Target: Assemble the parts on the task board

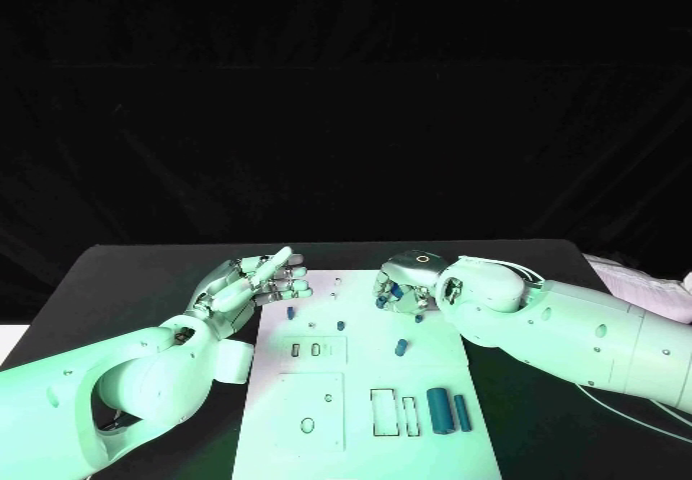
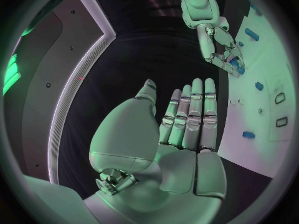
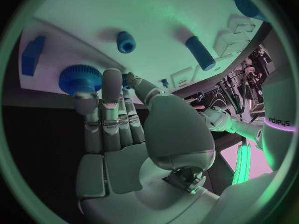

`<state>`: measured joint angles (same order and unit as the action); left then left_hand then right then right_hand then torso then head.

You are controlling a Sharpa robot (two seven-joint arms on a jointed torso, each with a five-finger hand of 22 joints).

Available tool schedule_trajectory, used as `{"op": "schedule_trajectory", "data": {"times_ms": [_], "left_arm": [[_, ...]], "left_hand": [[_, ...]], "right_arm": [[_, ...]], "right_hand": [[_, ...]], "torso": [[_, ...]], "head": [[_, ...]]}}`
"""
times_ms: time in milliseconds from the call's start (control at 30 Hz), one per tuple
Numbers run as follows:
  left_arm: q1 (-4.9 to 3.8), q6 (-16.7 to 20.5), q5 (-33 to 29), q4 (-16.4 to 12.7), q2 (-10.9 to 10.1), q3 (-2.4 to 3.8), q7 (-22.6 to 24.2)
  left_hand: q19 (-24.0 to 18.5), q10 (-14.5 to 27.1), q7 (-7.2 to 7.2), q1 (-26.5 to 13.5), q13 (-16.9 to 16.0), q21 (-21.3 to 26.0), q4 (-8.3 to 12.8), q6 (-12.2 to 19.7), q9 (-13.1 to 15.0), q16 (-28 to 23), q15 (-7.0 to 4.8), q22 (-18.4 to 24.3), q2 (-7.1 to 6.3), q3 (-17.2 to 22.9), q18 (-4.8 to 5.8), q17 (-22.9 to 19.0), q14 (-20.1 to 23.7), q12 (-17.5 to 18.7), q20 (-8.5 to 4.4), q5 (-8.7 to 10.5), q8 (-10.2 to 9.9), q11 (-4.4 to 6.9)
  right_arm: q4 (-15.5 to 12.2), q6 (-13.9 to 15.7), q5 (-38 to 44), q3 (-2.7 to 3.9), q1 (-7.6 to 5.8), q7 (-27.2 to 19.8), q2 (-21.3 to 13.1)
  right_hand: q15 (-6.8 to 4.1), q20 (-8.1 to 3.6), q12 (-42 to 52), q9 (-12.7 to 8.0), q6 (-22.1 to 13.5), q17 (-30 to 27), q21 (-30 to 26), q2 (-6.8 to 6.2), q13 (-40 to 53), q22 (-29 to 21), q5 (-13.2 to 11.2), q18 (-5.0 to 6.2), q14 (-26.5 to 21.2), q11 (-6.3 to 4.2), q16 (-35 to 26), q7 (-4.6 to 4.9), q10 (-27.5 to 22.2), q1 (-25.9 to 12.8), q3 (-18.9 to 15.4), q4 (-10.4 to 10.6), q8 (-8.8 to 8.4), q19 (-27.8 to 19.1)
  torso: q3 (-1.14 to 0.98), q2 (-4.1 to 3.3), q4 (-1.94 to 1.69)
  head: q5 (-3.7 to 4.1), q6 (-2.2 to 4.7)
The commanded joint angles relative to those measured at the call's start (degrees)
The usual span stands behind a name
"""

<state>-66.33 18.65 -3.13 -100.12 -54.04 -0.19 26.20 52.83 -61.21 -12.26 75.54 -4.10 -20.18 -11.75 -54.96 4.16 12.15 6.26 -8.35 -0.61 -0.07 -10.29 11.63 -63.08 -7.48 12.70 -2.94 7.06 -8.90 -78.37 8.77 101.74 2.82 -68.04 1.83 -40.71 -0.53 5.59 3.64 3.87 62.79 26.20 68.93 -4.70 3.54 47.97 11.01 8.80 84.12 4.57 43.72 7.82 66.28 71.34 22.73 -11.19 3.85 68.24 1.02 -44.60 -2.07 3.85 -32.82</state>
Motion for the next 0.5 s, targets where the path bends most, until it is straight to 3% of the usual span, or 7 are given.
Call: {"op": "schedule_trajectory", "data": {"times_ms": [33, 500], "left_arm": [[-0.08, -0.65, -0.2, 0.0, 0.16, 0.05, 0.12], [-0.08, -0.6, -0.32, -0.03, 0.15, 0.05, -0.13]], "left_hand": [[0.46, -0.09, -0.25, 0.21, 0.07, 0.23, 0.04, 0.09, -0.11, -0.36, 0.33, 0.07, 0.48, -0.48, -0.15, 0.1, 0.06, 0.28, 0.15, -0.03, -0.21, -0.4], [0.52, -0.08, -0.36, 0.39, 0.07, 0.28, 0.2, 0.29, -0.17, -0.57, 0.36, 0.14, 0.72, -0.61, -0.16, 0.25, 0.01, 0.49, 0.18, -0.03, -0.49, -0.47]], "right_arm": [[0.0, -1.26, -0.13, 0.02, -0.02, -0.7, 0.17], [0.89, -0.81, -0.16, 0.02, -0.02, -0.17, 0.92]], "right_hand": [[0.0, 0.01, -0.06, 0.08, 0.36, 1.02, 0.59, -0.33, 0.08, 0.84, 0.24, -1.23, 0.69, 0.01, 1.14, -0.07, 0.27, -0.07, 0.17, 0.44, -0.03, 0.5], [-0.19, -0.13, -0.01, 0.25, 2.0, 7.12, 3.95, 0.37, 0.11, 5.89, -0.02, -2.0, 0.86, -0.33, 7.84, -0.48, 1.61, -1.13, 1.03, 3.49, 0.18, 2.59]], "torso": [[0.06, -0.35, 0.03], [0.02, -0.84, -0.09]], "head": [[0.02, 0.19], [0.25, -0.28]]}}
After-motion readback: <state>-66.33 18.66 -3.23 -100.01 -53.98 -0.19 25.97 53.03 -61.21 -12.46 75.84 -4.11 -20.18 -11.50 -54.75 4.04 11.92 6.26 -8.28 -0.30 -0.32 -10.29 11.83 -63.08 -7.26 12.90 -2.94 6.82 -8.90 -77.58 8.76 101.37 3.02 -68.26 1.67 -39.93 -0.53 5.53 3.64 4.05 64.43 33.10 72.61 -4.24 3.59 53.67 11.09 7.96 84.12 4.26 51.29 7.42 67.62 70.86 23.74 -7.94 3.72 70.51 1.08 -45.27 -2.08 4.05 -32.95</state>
